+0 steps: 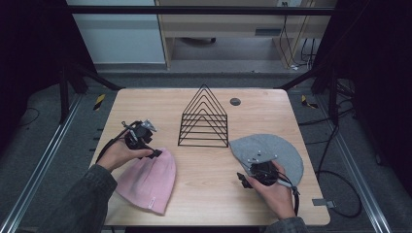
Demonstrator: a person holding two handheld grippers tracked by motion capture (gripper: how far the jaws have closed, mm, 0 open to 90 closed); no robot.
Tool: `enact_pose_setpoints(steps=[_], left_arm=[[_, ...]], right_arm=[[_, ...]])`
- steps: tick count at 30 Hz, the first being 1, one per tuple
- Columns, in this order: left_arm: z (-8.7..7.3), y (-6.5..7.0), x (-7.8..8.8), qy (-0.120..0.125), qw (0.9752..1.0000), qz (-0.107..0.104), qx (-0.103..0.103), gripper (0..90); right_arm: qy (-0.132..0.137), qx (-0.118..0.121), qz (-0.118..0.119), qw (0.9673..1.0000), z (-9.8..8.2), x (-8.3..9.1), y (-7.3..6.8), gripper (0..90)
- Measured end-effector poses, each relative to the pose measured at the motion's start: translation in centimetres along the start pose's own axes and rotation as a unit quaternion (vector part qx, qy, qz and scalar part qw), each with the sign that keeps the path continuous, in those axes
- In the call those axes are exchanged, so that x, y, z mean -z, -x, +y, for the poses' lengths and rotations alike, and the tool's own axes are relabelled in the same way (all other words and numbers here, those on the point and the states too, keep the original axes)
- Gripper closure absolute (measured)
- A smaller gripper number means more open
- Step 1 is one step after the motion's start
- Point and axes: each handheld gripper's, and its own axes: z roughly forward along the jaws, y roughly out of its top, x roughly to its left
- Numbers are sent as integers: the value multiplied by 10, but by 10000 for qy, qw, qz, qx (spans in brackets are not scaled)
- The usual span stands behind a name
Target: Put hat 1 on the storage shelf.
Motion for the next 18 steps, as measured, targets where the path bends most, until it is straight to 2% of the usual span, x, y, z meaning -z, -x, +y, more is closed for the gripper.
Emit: enact_pose_setpoints(steps=[5,9,11,15,16,18], left_arm=[[4,2,-20,-278,9996,-38,-55,247],[5,3,-29,-399,9991,-112,-99,257],[5,3,-34,-437,9989,-168,-57,272],[4,5,-36,-462,9983,-325,-110,369],[4,6,-36,-480,9981,-373,-95,444],[4,7,-36,-502,9978,-420,-126,476]], right_arm=[[-57,26,41,10000,0,-1,-1,240],[-64,45,54,10000,0,-2,-1,237],[-79,33,60,9999,0,-2,-1,236],[-85,42,66,9999,0,-2,-1,235],[-88,42,79,9999,0,-3,-1,235],[-102,39,75,9999,0,-2,-2,235]])
